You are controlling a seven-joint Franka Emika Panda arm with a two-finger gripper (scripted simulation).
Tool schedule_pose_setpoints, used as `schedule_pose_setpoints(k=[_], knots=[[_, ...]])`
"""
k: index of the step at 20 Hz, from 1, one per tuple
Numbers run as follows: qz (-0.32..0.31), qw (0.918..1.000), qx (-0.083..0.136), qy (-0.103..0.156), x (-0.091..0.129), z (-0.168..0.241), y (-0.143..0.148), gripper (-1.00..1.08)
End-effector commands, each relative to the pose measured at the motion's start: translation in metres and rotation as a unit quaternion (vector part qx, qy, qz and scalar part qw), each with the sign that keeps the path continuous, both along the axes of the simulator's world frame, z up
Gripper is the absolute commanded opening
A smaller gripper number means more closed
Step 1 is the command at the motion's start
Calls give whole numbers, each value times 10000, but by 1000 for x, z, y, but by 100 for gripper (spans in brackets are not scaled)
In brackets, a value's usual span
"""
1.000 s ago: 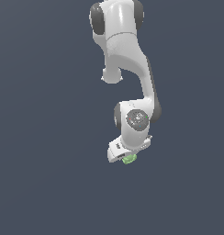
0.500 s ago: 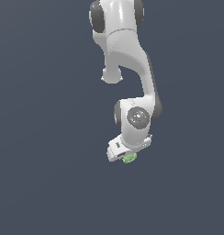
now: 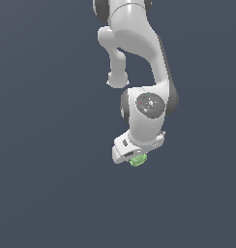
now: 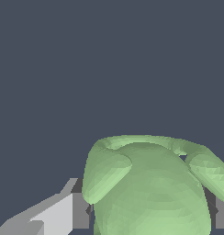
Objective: Pick up the object and move it to a goal position.
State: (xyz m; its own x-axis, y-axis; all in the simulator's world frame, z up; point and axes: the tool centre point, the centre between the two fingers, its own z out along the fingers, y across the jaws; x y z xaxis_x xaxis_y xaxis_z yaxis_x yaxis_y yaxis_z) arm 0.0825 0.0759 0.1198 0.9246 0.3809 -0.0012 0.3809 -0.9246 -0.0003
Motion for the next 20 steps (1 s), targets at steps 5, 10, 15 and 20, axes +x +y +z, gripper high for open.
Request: schedule_pose_setpoints(k=[5, 10, 15, 20], knots=[[2, 10000, 0, -6, -1, 74, 0, -100], [2, 10000, 0, -6, -1, 132, -1, -100], [4, 10000, 3, -5, 0, 187, -1, -100], [4, 10000, 3, -5, 2, 237, -1, -100]])
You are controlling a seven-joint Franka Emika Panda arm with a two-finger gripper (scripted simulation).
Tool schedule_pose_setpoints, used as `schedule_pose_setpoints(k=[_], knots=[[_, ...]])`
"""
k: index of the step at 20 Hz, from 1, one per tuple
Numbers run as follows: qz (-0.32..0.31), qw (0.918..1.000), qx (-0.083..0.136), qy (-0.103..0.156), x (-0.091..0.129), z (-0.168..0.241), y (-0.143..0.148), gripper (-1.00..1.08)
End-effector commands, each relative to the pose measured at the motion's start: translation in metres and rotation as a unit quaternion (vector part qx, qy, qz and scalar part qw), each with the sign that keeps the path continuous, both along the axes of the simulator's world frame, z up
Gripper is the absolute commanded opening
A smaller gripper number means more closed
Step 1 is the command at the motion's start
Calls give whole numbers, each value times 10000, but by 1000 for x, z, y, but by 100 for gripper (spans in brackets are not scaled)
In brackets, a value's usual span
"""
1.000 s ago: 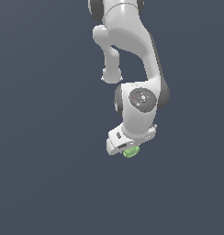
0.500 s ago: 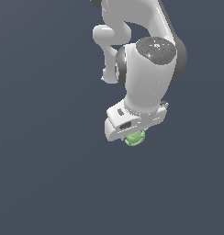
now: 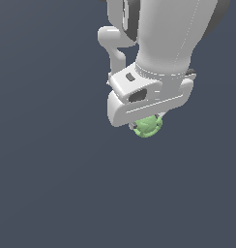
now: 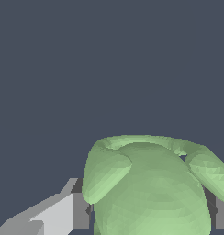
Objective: Pick up the object and move it to a goal position.
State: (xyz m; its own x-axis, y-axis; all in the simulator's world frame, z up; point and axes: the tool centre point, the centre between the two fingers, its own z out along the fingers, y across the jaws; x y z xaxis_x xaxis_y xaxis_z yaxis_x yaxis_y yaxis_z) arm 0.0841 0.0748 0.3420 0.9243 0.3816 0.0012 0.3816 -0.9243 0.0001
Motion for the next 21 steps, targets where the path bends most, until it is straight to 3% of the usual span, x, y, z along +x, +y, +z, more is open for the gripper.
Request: schedule_pose_setpoints(k=[1, 10, 21], knots=[[-3, 10000, 1, 6, 0, 23, -1, -100], [-3, 10000, 1, 6, 3, 71, -1, -100], [-6, 10000, -1, 6, 5, 85, -1, -100]])
